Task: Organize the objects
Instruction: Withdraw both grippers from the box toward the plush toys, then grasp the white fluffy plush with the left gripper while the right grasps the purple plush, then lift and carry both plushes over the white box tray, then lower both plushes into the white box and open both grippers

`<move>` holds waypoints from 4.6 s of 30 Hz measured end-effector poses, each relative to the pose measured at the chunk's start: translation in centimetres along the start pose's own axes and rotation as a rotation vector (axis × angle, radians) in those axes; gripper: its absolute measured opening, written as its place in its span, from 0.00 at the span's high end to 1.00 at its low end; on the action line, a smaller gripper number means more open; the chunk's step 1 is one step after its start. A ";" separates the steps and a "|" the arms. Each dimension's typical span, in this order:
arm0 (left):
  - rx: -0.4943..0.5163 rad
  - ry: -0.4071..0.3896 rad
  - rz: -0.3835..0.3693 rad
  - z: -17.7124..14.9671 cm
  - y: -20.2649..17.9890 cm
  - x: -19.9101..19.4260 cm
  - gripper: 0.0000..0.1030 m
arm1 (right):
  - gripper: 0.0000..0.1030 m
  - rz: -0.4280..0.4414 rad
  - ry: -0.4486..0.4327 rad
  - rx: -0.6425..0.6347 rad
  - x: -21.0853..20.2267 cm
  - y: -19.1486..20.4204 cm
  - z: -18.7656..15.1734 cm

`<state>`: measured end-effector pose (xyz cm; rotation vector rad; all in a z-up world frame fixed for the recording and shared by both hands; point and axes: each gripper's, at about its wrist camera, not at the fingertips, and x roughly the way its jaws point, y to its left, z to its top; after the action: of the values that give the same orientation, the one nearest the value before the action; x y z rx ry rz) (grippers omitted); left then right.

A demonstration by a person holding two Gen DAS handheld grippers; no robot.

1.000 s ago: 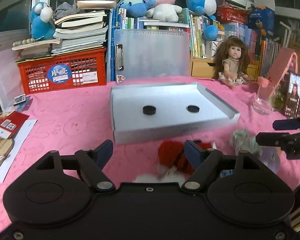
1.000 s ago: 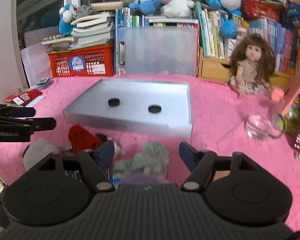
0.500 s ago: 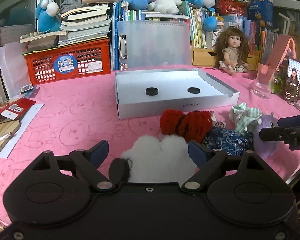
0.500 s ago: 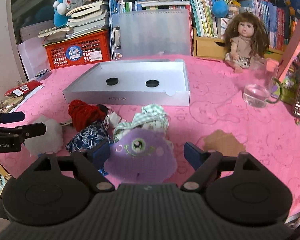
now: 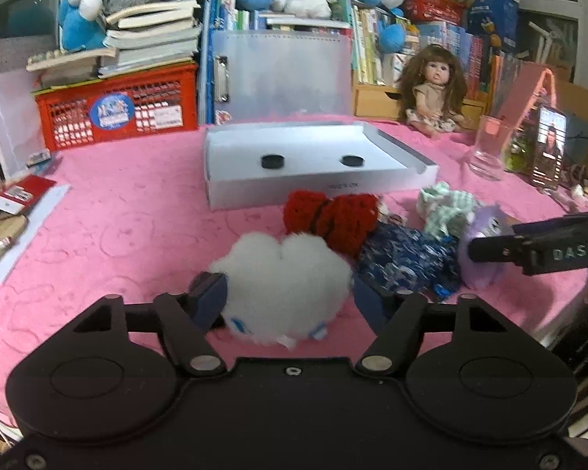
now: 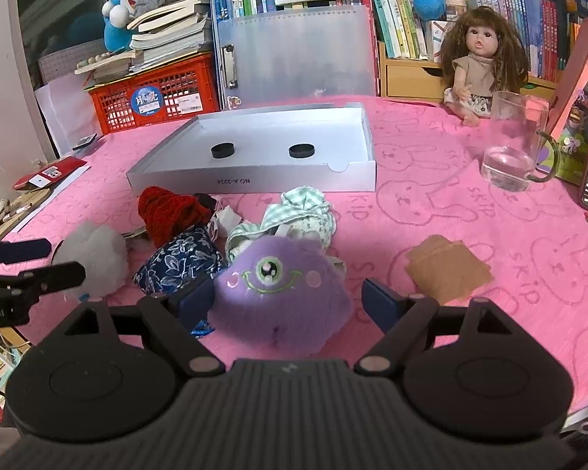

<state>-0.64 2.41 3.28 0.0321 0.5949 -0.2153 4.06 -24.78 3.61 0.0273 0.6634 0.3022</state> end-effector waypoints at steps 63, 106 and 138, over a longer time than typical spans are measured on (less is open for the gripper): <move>-0.027 -0.036 -0.018 1.9 -1.2 3.4 0.25 | 0.25 0.003 -0.048 0.040 -1.1 -0.5 0.5; -0.048 -0.079 -0.005 6.9 -0.1 5.8 0.25 | 0.25 -0.035 -0.117 0.050 -0.4 -1.8 4.5; -0.116 0.049 0.106 14.5 3.6 20.5 0.25 | 0.25 0.018 0.049 0.146 14.7 -4.5 13.7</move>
<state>24.67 0.65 3.72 -0.0432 0.6522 -0.0771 24.59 -23.94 5.05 0.1655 0.7337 0.2721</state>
